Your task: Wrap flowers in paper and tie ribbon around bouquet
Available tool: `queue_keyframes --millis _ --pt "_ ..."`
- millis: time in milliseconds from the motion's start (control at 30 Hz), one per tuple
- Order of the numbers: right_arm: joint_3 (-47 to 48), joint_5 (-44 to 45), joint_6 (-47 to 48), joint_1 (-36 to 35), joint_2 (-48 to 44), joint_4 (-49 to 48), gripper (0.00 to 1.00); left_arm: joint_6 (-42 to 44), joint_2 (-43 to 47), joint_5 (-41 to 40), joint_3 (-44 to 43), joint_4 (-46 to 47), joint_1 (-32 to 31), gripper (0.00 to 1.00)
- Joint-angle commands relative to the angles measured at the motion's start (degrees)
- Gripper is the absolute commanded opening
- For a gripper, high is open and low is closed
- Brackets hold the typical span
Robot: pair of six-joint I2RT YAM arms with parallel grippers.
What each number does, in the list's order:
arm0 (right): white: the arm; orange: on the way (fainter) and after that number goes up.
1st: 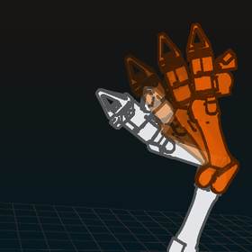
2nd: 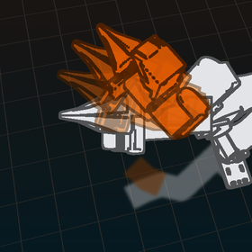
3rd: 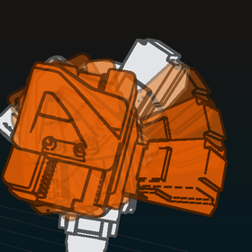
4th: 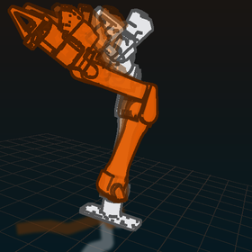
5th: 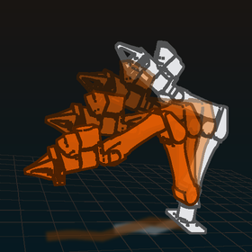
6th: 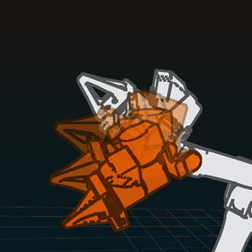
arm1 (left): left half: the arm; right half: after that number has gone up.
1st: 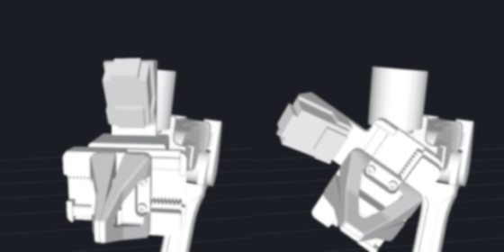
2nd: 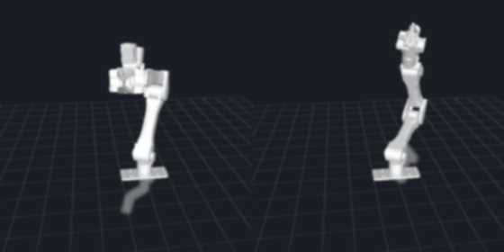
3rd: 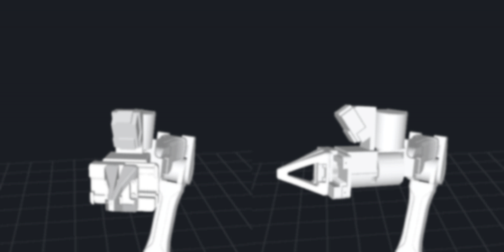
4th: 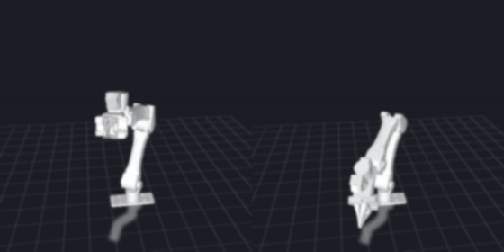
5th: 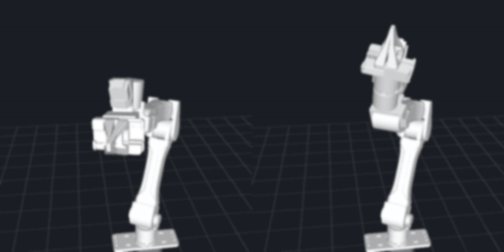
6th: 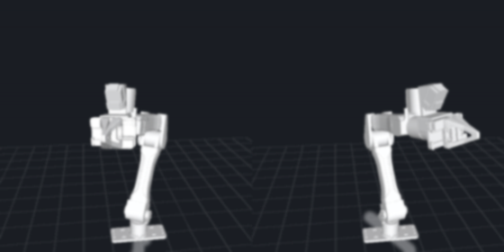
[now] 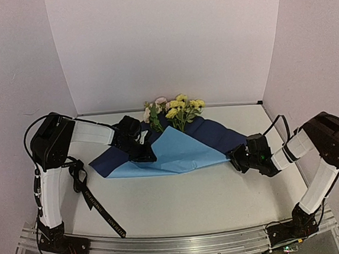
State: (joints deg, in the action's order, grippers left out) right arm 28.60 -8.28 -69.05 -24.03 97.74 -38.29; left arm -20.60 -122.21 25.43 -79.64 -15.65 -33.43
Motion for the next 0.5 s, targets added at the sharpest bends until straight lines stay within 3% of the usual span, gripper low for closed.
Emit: queue_keyframes --millis 0,67,233,467 --pt "-0.56 1.54 2.58 -0.01 -3.93 -0.31 0.63 1.94 -0.39 -1.43 -2.86 -2.26 0.45 0.14" --pt "-0.85 1.27 3.65 -0.07 -5.41 -0.52 0.7 1.93 -0.45 -1.29 -3.02 -2.23 0.47 0.14" --pt "-2.32 -0.72 5.16 -0.36 -5.88 -2.74 0.76 1.64 -0.91 -0.76 -3.45 -2.16 0.47 0.14" --pt "-6.88 -4.5 5.47 -1.38 -1.41 -15.67 0.87 1.7 -1.14 -0.56 -3.94 -2.37 0.47 0.14"
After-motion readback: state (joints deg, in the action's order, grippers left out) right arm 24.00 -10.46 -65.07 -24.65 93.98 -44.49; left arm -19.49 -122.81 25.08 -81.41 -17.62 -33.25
